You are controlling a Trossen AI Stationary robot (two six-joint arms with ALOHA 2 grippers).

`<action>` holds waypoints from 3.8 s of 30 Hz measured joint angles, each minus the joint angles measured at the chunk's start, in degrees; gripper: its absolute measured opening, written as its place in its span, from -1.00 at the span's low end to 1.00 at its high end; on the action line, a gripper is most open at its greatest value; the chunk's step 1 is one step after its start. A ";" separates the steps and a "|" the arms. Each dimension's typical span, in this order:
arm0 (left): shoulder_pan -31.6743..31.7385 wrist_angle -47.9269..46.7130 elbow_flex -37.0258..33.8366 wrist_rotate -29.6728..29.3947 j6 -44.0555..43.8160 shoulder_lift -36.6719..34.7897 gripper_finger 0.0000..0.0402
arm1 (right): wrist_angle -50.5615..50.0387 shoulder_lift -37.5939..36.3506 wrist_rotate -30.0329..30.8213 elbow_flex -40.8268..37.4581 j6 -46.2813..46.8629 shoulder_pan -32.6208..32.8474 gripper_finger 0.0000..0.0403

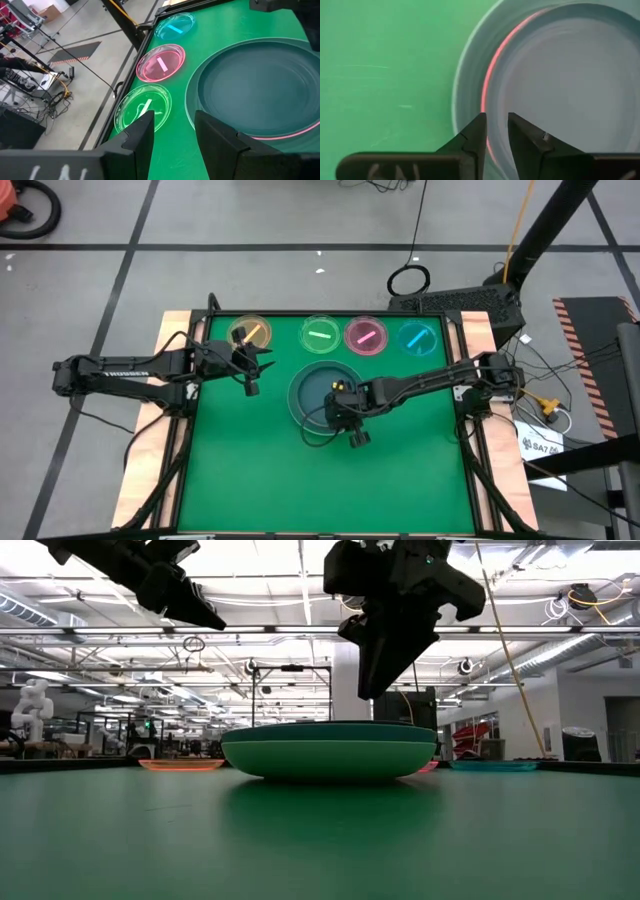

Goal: Stack plastic plates
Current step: Stack the light pink plate on top of the dark blue plate

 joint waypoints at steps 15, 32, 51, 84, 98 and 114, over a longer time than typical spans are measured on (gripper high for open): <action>0.02 0.00 0.00 0.00 -0.13 0.00 -0.26 | -0.86 -1.01 2.23 0.00 1.85 -0.57 -0.63; 0.02 0.02 0.00 0.00 -0.48 0.00 -0.26 | -2.81 -9.89 6.27 0.00 20.14 -11.93 -0.63; 0.02 -0.10 0.00 0.00 -0.44 0.00 -0.26 | -11.96 -9.86 6.06 0.00 29.60 -29.71 -0.63; 0.02 -0.13 0.00 0.00 0.31 0.00 -0.26 | -3.23 0.92 0.18 -0.02 19.97 -52.94 -0.63; 0.02 -0.12 0.00 0.00 0.31 -0.02 -0.26 | -2.53 2.80 0.19 -0.04 23.24 -54.95 -0.35; 0.02 -0.48 0.00 0.00 0.28 -0.01 -0.26 | -0.82 9.31 0.32 -0.09 22.32 -55.13 -0.17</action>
